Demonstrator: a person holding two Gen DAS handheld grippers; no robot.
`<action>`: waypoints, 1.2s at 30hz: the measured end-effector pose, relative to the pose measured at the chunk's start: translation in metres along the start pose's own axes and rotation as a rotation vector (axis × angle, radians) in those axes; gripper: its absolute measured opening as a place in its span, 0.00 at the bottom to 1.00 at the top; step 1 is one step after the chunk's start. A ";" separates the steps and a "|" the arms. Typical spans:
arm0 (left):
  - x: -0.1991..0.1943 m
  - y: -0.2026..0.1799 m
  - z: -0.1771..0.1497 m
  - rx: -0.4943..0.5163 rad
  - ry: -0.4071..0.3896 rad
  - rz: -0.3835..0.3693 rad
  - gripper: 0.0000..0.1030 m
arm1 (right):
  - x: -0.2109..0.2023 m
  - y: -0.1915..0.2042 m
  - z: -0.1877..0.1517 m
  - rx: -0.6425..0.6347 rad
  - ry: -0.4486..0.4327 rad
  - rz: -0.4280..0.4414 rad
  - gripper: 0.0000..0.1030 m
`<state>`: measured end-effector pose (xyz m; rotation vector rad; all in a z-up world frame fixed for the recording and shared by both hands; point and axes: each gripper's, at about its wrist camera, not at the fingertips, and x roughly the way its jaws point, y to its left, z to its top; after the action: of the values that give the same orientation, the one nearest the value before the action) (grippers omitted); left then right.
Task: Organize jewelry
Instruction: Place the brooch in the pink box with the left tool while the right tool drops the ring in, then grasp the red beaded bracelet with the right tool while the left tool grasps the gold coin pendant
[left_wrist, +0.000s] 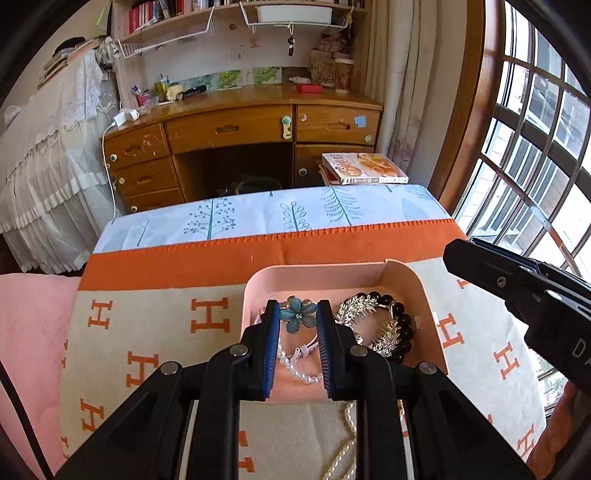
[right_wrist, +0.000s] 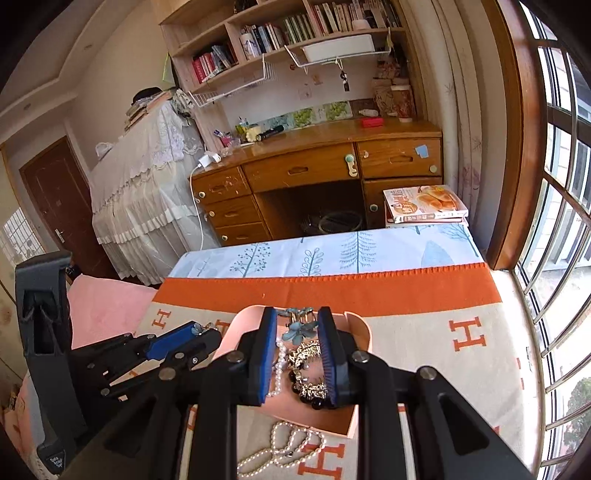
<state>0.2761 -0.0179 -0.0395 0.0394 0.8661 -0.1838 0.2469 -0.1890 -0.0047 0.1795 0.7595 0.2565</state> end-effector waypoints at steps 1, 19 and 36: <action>0.007 0.000 -0.001 -0.001 0.013 0.003 0.17 | 0.008 -0.002 -0.002 0.003 0.019 -0.006 0.22; -0.024 0.006 -0.027 0.013 -0.026 0.063 0.77 | 0.011 -0.005 -0.021 0.022 0.119 -0.039 0.29; -0.168 0.003 -0.117 0.004 -0.195 0.051 0.77 | -0.108 0.036 -0.089 -0.055 0.069 -0.073 0.38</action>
<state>0.0821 0.0224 0.0127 0.0464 0.6695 -0.1388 0.1036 -0.1802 0.0124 0.0909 0.8247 0.2152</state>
